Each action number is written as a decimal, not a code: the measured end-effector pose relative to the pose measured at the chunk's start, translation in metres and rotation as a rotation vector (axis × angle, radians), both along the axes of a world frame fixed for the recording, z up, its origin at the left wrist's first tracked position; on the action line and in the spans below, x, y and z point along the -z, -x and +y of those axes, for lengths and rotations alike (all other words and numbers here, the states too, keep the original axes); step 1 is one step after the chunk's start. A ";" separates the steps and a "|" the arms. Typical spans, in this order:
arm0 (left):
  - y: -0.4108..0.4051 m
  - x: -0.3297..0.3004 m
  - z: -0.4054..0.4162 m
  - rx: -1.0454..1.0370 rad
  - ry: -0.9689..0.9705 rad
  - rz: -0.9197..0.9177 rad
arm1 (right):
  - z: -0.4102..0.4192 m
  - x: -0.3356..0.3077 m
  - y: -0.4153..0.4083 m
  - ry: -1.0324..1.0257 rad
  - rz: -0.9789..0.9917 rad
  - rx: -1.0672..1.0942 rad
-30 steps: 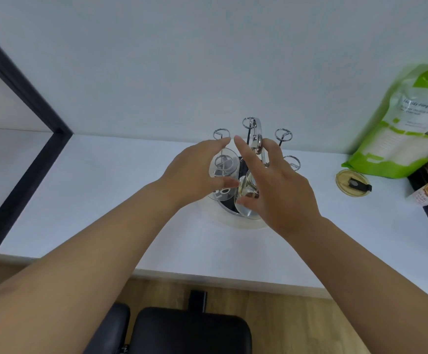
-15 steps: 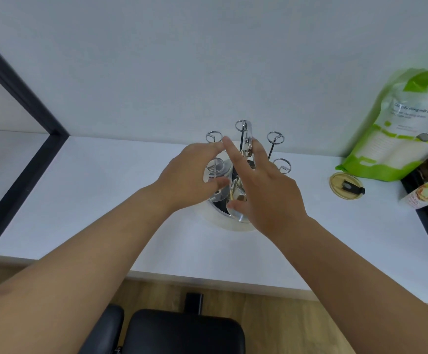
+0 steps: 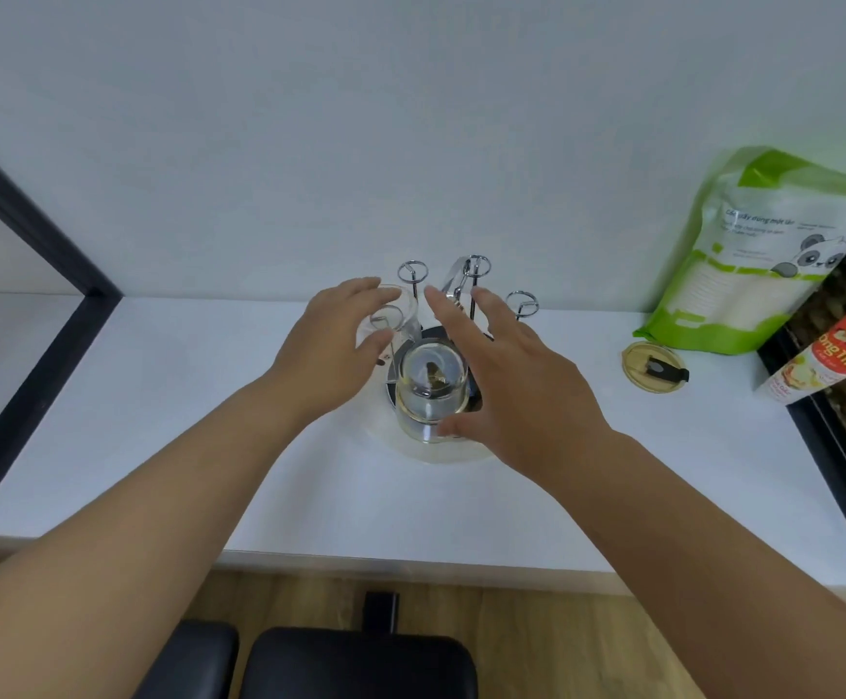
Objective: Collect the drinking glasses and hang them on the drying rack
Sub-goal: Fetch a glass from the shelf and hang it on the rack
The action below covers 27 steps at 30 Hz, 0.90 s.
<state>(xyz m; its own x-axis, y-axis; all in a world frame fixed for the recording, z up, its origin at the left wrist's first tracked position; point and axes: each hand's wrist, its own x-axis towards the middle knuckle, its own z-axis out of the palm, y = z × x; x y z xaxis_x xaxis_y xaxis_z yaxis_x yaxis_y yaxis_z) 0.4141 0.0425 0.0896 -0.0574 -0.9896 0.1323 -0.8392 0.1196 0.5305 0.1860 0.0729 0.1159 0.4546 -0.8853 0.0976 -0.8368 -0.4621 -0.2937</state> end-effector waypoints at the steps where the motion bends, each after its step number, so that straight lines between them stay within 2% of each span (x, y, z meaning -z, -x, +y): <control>1: 0.001 -0.002 0.005 -0.030 0.046 0.037 | 0.000 -0.001 0.004 -0.001 -0.013 0.007; 4: 0.012 -0.008 0.026 -0.066 0.112 0.134 | 0.000 -0.001 0.015 -0.007 -0.047 0.030; 8: 0.030 0.002 0.043 0.000 0.054 0.046 | -0.001 0.004 0.024 -0.023 -0.043 0.055; 18: 0.020 0.011 0.029 -0.005 0.032 0.126 | 0.000 0.020 0.028 -0.055 -0.013 0.079; 27: 0.014 0.006 0.025 0.023 0.009 0.078 | 0.003 0.011 0.023 -0.104 -0.034 0.087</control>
<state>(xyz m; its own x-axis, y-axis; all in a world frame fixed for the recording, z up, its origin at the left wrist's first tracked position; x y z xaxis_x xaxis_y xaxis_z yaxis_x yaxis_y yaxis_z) 0.4005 0.0671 0.0832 -0.0694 -0.9868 0.1460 -0.7922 0.1435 0.5932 0.1634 0.0764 0.1045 0.3735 -0.9275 0.0172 -0.8611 -0.3536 -0.3653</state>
